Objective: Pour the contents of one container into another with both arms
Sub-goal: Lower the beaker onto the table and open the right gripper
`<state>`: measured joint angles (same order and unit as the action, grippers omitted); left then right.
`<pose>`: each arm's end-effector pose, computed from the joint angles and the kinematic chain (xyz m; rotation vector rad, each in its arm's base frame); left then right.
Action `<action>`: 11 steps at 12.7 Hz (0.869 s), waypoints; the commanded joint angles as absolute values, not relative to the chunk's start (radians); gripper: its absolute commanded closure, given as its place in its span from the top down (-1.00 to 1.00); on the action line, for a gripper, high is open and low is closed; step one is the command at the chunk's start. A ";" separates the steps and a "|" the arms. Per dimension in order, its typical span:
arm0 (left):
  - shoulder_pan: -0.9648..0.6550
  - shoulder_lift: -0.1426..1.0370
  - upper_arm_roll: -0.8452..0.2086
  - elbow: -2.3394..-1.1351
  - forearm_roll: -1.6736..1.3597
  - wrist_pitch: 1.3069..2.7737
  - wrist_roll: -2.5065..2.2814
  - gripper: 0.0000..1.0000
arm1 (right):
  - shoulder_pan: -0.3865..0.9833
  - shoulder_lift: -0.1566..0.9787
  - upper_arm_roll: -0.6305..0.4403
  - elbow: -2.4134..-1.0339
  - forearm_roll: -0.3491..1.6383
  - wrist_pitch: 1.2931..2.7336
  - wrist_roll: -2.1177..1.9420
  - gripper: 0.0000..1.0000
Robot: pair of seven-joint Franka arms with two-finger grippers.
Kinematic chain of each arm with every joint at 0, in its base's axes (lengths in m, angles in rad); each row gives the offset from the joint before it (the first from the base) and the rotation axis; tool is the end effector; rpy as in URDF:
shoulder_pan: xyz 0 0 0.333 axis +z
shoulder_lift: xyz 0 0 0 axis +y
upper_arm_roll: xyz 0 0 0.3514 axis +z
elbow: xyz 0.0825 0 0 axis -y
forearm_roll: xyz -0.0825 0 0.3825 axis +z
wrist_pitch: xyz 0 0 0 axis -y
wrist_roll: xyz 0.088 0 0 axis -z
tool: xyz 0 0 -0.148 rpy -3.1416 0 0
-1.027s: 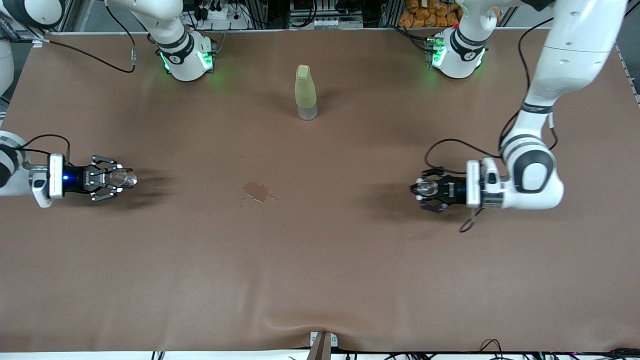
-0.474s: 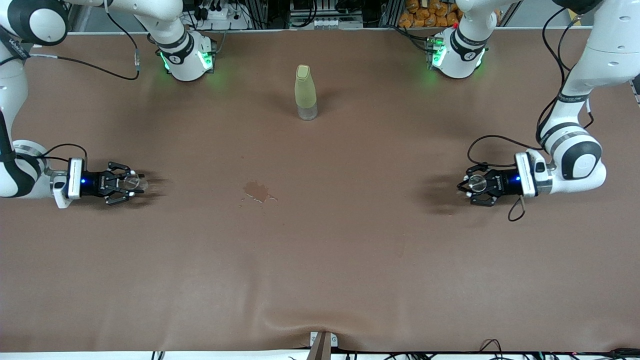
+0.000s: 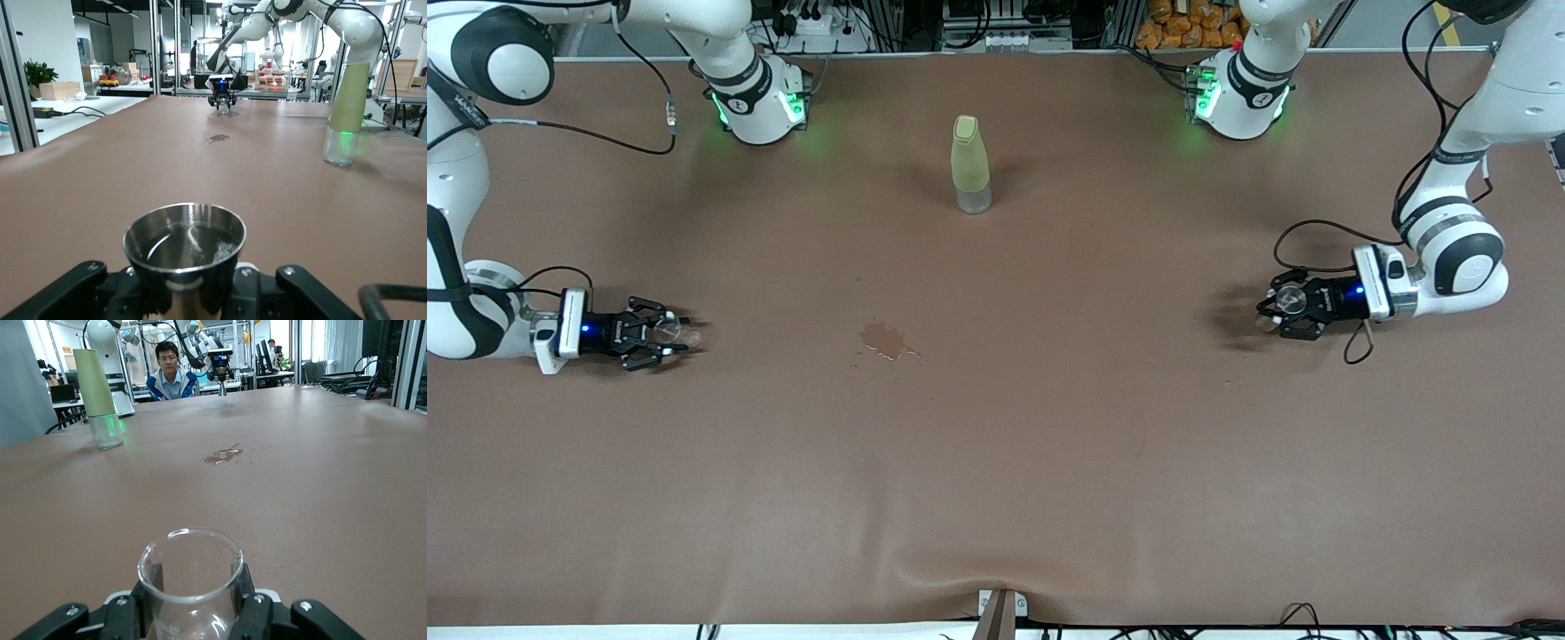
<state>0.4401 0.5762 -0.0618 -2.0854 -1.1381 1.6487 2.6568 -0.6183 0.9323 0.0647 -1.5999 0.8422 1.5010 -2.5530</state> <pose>0.5170 0.0675 0.1711 1.4220 -1.3396 1.0988 0.5538 -0.2104 0.0945 -1.4049 -1.3901 -0.9554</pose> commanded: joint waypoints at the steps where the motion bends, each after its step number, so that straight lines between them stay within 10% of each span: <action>1: 0.480 0.557 -0.066 -2.097 -1.114 1.647 2.675 -1.00 | -0.638 0.948 0.083 -1.571 0.830 1.493 -2.551 0.16; 6: 0.517 0.617 -0.067 -2.065 -1.115 1.652 2.700 -1.00 | -0.641 0.943 0.084 -1.569 0.833 1.482 -2.550 0.42; 8: 0.517 0.653 -0.067 -2.042 -1.115 1.652 2.701 -1.00 | -0.646 0.936 0.086 -1.569 0.836 1.479 -2.545 1.00; 11: 0.518 0.675 -0.067 -2.028 -1.114 1.652 2.701 -1.00 | -0.646 0.908 0.086 -1.565 0.841 1.430 -2.459 1.00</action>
<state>0.5094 0.6618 -0.0603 -2.0480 -1.1259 1.6564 2.6879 -0.6200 0.9283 0.0652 -1.5739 0.8435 1.4621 -2.5218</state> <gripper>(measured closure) 0.912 0.000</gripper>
